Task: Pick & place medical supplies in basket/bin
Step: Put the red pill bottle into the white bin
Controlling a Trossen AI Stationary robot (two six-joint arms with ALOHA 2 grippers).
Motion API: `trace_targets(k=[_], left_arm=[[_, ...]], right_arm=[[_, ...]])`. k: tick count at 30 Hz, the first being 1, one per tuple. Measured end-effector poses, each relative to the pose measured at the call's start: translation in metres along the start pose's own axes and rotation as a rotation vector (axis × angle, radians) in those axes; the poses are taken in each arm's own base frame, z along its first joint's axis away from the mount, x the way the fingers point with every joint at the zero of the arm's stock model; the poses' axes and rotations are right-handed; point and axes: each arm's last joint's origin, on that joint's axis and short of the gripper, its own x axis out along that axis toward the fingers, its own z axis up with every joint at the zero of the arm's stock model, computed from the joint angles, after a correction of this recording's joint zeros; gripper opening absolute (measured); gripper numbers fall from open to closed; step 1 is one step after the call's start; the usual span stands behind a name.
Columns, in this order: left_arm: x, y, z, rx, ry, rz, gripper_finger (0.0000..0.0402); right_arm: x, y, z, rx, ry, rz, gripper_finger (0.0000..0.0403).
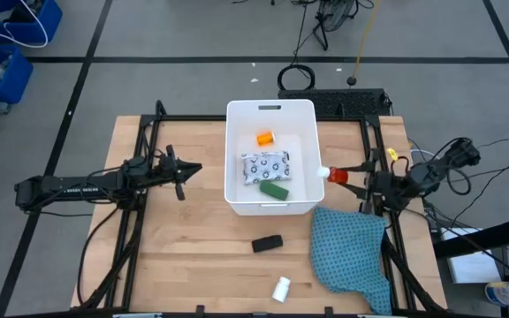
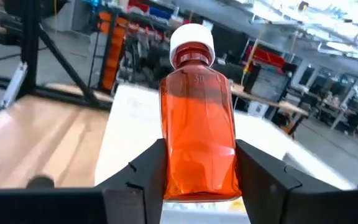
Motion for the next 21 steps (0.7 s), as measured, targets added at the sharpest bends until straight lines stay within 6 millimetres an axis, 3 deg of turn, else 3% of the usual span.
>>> trace_targets(k=[10, 16, 21], left_arm=[[0.000, 0.001, 0.003, 0.111, -0.034, 0.024, 0.0035], [0.000, 0.001, 0.006, 0.160, -0.058, 0.030, 0.0035], [0.000, 0.001, 0.006, 0.199, -0.057, 0.033, 0.0035]], right_arm=[[-0.003, 0.003, -0.031, 0.072, -0.106, -0.067, 0.0151], [-0.001, -0.004, -0.029, 0.092, -0.098, -0.244, 0.0152], [0.005, -0.011, 0.000, 0.072, -0.113, -0.248, 0.0146]])
